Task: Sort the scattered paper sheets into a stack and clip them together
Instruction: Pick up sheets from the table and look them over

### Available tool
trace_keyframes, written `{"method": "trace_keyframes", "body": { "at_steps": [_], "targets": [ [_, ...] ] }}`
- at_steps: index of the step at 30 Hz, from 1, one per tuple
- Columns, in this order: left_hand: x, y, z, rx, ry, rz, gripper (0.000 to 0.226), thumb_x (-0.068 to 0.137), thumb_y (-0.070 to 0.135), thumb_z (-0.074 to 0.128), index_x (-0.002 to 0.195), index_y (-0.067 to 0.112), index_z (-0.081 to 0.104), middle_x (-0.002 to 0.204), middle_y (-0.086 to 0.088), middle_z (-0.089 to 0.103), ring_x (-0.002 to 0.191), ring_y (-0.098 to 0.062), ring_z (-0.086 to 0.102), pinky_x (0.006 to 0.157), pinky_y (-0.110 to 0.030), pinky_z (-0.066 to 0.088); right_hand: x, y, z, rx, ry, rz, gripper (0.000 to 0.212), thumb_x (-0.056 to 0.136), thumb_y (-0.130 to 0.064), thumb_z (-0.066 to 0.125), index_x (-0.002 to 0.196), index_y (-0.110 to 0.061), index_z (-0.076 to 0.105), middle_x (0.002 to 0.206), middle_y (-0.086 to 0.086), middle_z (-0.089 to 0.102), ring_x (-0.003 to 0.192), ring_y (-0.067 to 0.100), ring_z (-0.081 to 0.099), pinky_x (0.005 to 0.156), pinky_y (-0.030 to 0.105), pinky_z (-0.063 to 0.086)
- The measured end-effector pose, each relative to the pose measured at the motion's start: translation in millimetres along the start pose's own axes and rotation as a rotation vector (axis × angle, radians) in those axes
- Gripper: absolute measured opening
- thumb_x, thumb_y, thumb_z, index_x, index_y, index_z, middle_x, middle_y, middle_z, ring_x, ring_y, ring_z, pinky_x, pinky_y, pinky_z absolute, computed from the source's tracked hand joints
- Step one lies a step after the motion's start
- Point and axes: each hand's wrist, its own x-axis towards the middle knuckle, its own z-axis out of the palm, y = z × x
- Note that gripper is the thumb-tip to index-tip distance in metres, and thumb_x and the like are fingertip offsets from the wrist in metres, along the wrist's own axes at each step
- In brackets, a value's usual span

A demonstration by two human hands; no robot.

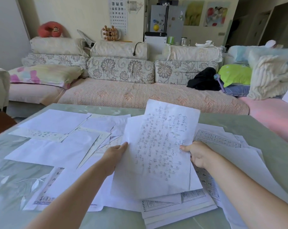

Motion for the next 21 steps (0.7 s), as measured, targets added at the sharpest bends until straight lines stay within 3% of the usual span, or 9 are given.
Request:
{"method": "trace_keyframes", "body": {
  "at_steps": [3,5,7,10,12,15,18,21],
  "targets": [
    [-4.1,-0.8,5.2,-0.006,-0.051,-0.007,0.023,0.098,0.018,0.057,0.112,0.003,0.067,0.1,-0.015,0.074,0.094,-0.033,0.071,0.087,-0.048,0.056,-1.4,3.5,2.6,0.062,0.053,-0.003,0.031,0.08,0.025,0.061,0.098,0.001,0.064,0.093,0.021,0.069,0.087,0.033,0.067,0.09,0.051,0.053],
    [-5.9,0.1,8.3,-0.054,-0.094,-0.001,0.023,0.1,0.004,0.045,0.112,0.001,0.064,0.09,-0.014,0.075,0.084,-0.032,0.071,0.077,-0.045,0.058,-0.8,6.9,4.9,0.079,0.076,-0.004,0.035,0.077,0.029,0.06,0.092,-0.003,0.063,0.085,0.02,0.068,0.079,0.031,0.066,0.077,0.048,0.055],
    [-9.5,3.8,9.5,-0.145,-0.124,-0.032,0.026,0.1,0.008,0.041,0.107,-0.001,0.065,0.08,-0.015,0.074,0.074,-0.031,0.07,0.071,-0.04,0.056,-3.5,8.5,9.3,0.107,0.081,-0.004,0.038,0.076,0.032,0.056,0.088,-0.004,0.062,0.084,0.019,0.067,0.076,0.03,0.065,0.07,0.044,0.055],
    [-15.5,7.8,10.5,-0.17,-0.208,-0.031,0.034,0.098,0.03,0.057,0.111,0.001,0.066,0.097,-0.02,0.074,0.089,-0.036,0.071,0.081,-0.048,0.056,-9.0,9.7,18.4,0.055,0.023,-0.016,0.044,0.075,0.033,0.053,0.1,-0.001,0.065,0.093,0.021,0.07,0.09,0.036,0.068,0.082,0.049,0.056],
    [-13.2,3.8,10.4,-0.051,-0.166,0.015,0.031,0.088,0.014,0.07,0.116,0.002,0.062,0.104,-0.02,0.072,0.092,-0.038,0.071,0.085,-0.056,0.055,-11.8,8.8,23.3,-0.02,-0.04,-0.014,0.041,0.076,0.028,0.055,0.101,-0.003,0.066,0.106,0.022,0.07,0.103,0.038,0.066,0.097,0.051,0.052],
    [-9.8,1.4,10.4,-0.008,-0.096,0.006,0.034,0.085,-0.004,0.065,0.118,0.004,0.058,0.107,-0.022,0.069,0.093,-0.041,0.069,0.083,-0.06,0.055,-15.5,5.3,25.9,-0.173,-0.128,0.03,0.019,0.082,0.003,0.069,0.099,-0.005,0.067,0.124,0.014,0.064,0.12,0.03,0.056,0.111,0.047,0.039],
    [-7.6,3.2,12.7,-0.069,-0.192,-0.007,0.031,0.088,-0.012,0.047,0.115,-0.003,0.058,0.108,-0.026,0.068,0.095,-0.041,0.068,0.084,-0.054,0.056,-13.4,4.8,20.3,-0.32,-0.11,-0.01,0.037,0.084,-0.009,0.075,0.119,-0.004,0.063,0.124,0.009,0.064,0.117,0.025,0.058,0.104,0.038,0.044],
    [-15.3,5.0,19.3,0.241,-0.219,0.089,0.029,0.089,0.0,0.05,0.115,0.004,0.061,0.101,-0.009,0.072,0.087,-0.022,0.068,0.081,-0.036,0.056,-13.0,4.3,9.6,-0.591,0.056,-0.066,0.055,0.076,-0.013,0.079,0.124,-0.006,0.054,0.119,0.01,0.062,0.109,0.028,0.06,0.093,0.037,0.052]
  ]
}}
